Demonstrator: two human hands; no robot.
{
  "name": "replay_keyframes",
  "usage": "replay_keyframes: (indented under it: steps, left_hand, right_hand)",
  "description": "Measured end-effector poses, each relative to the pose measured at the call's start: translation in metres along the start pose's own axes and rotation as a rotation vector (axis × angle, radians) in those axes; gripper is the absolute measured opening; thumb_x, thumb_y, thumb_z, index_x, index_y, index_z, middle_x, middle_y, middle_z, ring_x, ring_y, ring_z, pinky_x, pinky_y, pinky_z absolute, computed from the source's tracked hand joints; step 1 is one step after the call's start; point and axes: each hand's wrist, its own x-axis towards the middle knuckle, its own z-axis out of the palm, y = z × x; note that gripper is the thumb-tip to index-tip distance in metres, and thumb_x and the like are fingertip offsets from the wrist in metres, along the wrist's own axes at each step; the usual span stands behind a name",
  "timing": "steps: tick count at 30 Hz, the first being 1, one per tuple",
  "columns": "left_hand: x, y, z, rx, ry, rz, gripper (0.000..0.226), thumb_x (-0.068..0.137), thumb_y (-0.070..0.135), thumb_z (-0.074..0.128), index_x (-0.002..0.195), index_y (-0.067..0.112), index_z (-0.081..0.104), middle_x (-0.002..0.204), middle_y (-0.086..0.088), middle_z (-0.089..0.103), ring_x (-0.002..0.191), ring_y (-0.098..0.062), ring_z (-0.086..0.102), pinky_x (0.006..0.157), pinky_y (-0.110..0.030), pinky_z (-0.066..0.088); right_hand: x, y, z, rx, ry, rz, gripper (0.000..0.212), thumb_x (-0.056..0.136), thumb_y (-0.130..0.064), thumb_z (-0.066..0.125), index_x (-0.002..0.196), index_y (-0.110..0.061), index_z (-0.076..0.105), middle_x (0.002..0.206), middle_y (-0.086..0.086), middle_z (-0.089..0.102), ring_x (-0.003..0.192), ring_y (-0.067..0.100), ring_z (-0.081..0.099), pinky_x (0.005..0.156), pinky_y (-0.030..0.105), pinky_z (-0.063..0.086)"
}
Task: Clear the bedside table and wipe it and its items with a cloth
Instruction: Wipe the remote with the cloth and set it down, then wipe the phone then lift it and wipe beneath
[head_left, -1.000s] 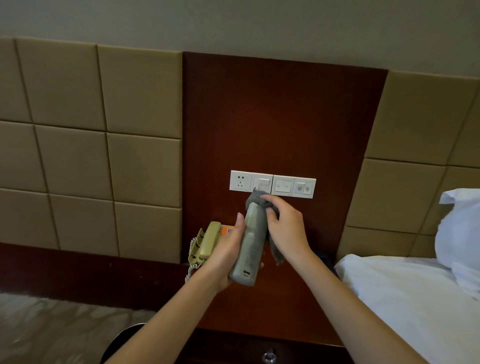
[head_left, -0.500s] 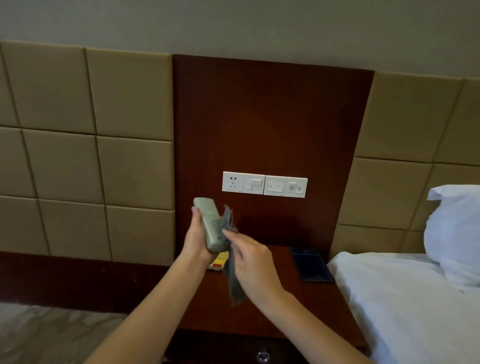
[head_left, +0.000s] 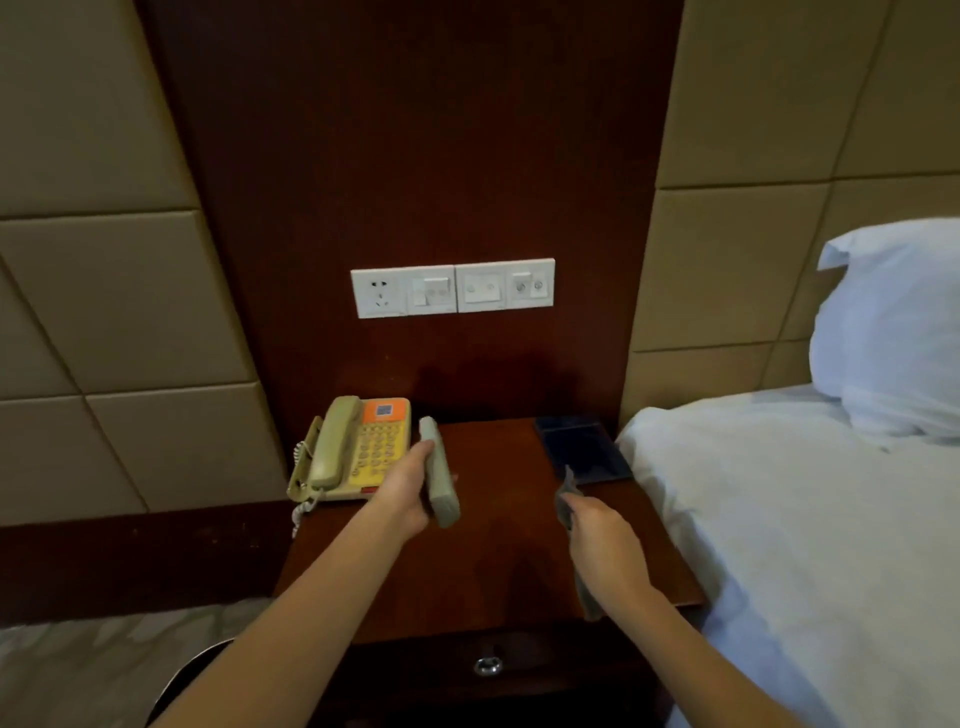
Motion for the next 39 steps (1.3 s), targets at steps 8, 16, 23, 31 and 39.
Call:
replay_keyframes:
  steps: [8, 16, 23, 31, 39]
  left_hand:
    - [0.103, -0.055, 0.088, 0.582, 0.003, 0.057, 0.05, 0.087, 0.03, 0.067, 0.123, 0.002, 0.047, 0.115, -0.017, 0.058, 0.098, -0.028, 0.058, 0.079, -0.038, 0.049]
    - [0.18, -0.075, 0.133, 1.095, 0.172, 0.15, 0.065, 0.08, 0.045, 0.068, 0.126, 0.007, 0.043, 0.124, -0.015, 0.052, 0.111, -0.032, 0.055, 0.088, -0.039, 0.05]
    - [0.211, -0.084, 0.147, 1.229, 0.307, 0.122, 0.072, 0.084, 0.046, 0.064, 0.136, 0.007, 0.032, 0.136, -0.017, 0.037, 0.125, -0.034, 0.039, 0.095, -0.04, 0.041]
    - [0.235, -0.081, 0.168, 1.234, 0.304, 0.163, 0.07, 0.084, 0.043, 0.063, 0.135, 0.007, 0.03, 0.136, -0.017, 0.035, 0.125, -0.035, 0.037, 0.092, -0.042, 0.041]
    - [0.24, -0.087, 0.177, 1.31, 0.342, 0.193, 0.072, 0.087, 0.048, 0.058, 0.138, 0.008, 0.027, 0.138, -0.015, 0.031, 0.126, -0.032, 0.033, 0.093, -0.04, 0.039]
  right_hand:
    - [0.054, 0.08, 0.025, -0.349, -0.052, 0.135, 0.049, 0.093, -0.006, 0.041, 0.141, -0.018, 0.036, 0.141, 0.007, 0.04, 0.124, 0.028, 0.041, 0.09, 0.036, 0.046]
    - [0.107, 0.131, 0.049, -0.501, -0.134, 0.082, 0.056, 0.094, -0.032, 0.053, 0.146, -0.027, 0.033, 0.154, 0.015, 0.026, 0.129, 0.039, 0.04, 0.097, 0.048, 0.043]
    - [0.143, 0.139, 0.06, -0.513, -0.145, 0.037, 0.06, 0.095, -0.057, 0.033, 0.149, -0.033, 0.022, 0.157, 0.013, 0.017, 0.135, 0.038, 0.031, 0.098, 0.045, 0.04]
    - [0.168, 0.141, 0.074, -0.511, -0.055, 0.084, 0.054, 0.06, -0.052, 0.082, 0.102, -0.019, 0.074, 0.094, 0.016, 0.07, 0.083, 0.035, 0.065, 0.053, 0.039, 0.053]
    - [0.168, 0.152, 0.075, -0.484, -0.062, 0.032, 0.051, 0.071, -0.047, 0.077, 0.114, -0.021, 0.069, 0.107, 0.016, 0.068, 0.098, 0.037, 0.064, 0.064, 0.042, 0.056]
